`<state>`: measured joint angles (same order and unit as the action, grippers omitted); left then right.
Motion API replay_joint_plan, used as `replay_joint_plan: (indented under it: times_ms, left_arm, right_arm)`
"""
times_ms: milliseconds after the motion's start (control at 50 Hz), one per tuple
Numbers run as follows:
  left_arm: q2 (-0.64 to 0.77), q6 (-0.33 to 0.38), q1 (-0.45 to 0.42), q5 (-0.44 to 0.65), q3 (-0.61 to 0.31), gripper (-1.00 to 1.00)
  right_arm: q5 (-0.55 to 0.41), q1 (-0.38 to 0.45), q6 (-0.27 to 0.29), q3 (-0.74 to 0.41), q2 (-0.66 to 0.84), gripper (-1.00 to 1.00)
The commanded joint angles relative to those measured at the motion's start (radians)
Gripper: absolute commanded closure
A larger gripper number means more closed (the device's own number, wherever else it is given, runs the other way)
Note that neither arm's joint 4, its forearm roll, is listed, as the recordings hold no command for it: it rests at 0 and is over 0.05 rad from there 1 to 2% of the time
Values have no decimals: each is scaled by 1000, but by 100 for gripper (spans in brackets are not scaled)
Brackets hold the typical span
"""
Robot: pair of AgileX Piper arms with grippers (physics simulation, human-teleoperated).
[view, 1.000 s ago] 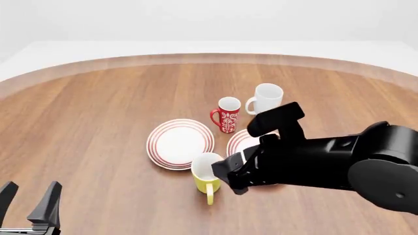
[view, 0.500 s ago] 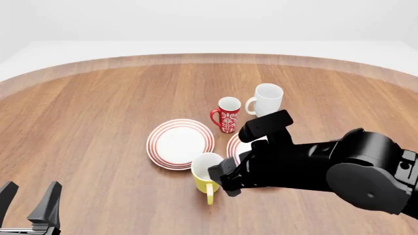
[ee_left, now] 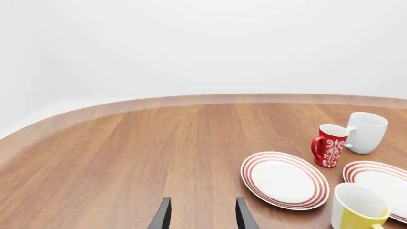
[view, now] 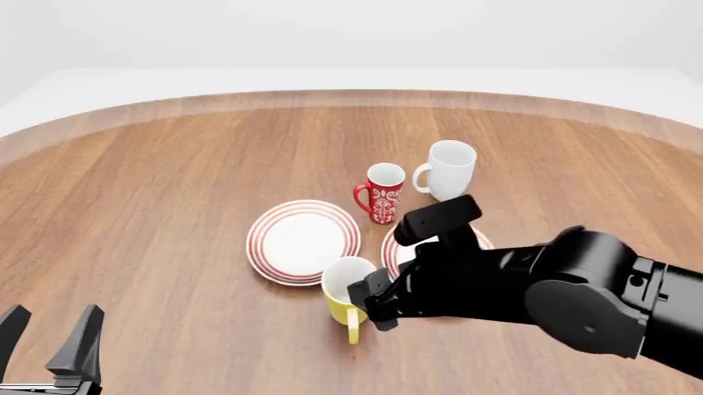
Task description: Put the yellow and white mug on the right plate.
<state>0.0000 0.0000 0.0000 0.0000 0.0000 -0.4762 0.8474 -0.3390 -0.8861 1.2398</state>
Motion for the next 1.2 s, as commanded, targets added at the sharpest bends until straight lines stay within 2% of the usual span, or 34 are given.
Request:
replay_joint_plan:
  times_ms: [20,1200]
  left_arm:
    - [0,0,0,0,0,-100]
    - [0,0,0,0,0,-100]
  right_arm:
    - [31,-9,-1,11,23,-100]
    - [184,-23,11,31,189,-100]
